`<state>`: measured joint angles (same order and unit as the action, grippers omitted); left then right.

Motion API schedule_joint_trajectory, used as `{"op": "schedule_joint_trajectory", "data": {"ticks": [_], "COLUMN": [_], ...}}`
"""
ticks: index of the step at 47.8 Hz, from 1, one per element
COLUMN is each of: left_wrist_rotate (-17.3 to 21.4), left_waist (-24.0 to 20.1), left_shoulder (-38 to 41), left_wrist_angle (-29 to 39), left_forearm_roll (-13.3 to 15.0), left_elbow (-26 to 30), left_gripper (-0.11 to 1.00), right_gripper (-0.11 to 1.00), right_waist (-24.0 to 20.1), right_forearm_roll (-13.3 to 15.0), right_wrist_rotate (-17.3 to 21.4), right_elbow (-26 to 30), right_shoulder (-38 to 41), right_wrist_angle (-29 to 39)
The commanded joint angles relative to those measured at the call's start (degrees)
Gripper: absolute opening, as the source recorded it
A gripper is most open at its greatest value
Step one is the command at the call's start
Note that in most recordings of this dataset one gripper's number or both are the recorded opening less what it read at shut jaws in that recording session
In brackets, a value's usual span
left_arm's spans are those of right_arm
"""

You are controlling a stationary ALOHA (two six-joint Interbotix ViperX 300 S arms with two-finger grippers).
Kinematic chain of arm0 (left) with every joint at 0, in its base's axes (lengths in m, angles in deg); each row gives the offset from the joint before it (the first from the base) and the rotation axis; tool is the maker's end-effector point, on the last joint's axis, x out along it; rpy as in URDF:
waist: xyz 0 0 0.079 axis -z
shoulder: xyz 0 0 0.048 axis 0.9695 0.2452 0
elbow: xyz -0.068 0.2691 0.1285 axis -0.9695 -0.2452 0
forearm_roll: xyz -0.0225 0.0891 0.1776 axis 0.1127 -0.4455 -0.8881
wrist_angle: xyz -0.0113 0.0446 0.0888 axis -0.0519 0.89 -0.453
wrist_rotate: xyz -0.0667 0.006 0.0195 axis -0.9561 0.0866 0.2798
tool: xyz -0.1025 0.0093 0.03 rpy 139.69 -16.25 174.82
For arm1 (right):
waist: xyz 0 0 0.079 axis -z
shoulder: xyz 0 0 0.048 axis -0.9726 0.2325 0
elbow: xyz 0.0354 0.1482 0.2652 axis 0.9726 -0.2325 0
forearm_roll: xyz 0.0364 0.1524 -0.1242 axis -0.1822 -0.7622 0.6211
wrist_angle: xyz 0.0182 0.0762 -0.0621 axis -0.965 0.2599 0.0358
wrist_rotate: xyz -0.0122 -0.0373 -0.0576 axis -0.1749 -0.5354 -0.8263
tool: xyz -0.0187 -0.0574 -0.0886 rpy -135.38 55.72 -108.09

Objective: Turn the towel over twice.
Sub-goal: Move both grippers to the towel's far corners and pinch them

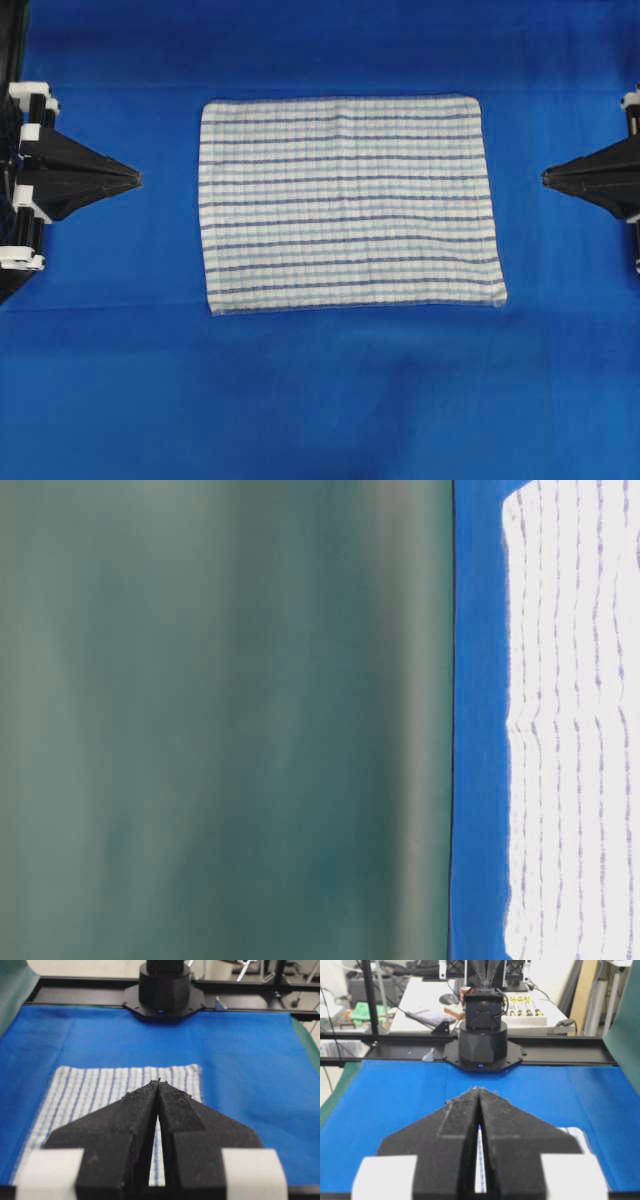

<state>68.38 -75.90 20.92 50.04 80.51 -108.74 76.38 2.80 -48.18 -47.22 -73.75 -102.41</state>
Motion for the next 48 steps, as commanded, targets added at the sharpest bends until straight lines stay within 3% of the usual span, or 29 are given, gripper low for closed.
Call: {"op": "schedule_joint_trajectory", "data": {"ticks": [1,11,32,37,44,48], "left_wrist_rotate": [0.8,3.0,3.7,3.7,3.7,3.7], "left_waist": [-0.4,-3.3,-18.1,-20.0,-22.8,-24.6], "left_shoulder": [0.4,1.8,14.9,20.0,26.4,30.8], "left_wrist_angle": [-0.4,-1.8,-3.2,-4.7,-6.4,-7.3], "left_forearm_roll": [0.6,0.7,0.8,0.8,0.9,0.8], "left_elbow": [1.3,1.6,1.7,2.1,2.7,3.3], "left_gripper": [0.0,0.0,0.02,0.21,0.65,0.85], "right_gripper": [0.0,0.0,0.01,0.04,0.45,0.64], "right_waist": [0.9,6.8,22.7,25.5,28.8,30.8], "right_forearm_roll": [0.0,-0.1,-1.4,-1.4,-1.2,-1.1], "right_wrist_rotate": [-0.6,0.3,0.4,0.4,0.4,0.3], "right_elbow": [0.9,2.4,1.9,2.1,3.2,3.6], "right_shoulder": [0.6,2.1,11.3,15.9,23.3,28.0], "right_wrist_angle": [-0.2,4.5,6.3,6.2,5.7,4.9]}}
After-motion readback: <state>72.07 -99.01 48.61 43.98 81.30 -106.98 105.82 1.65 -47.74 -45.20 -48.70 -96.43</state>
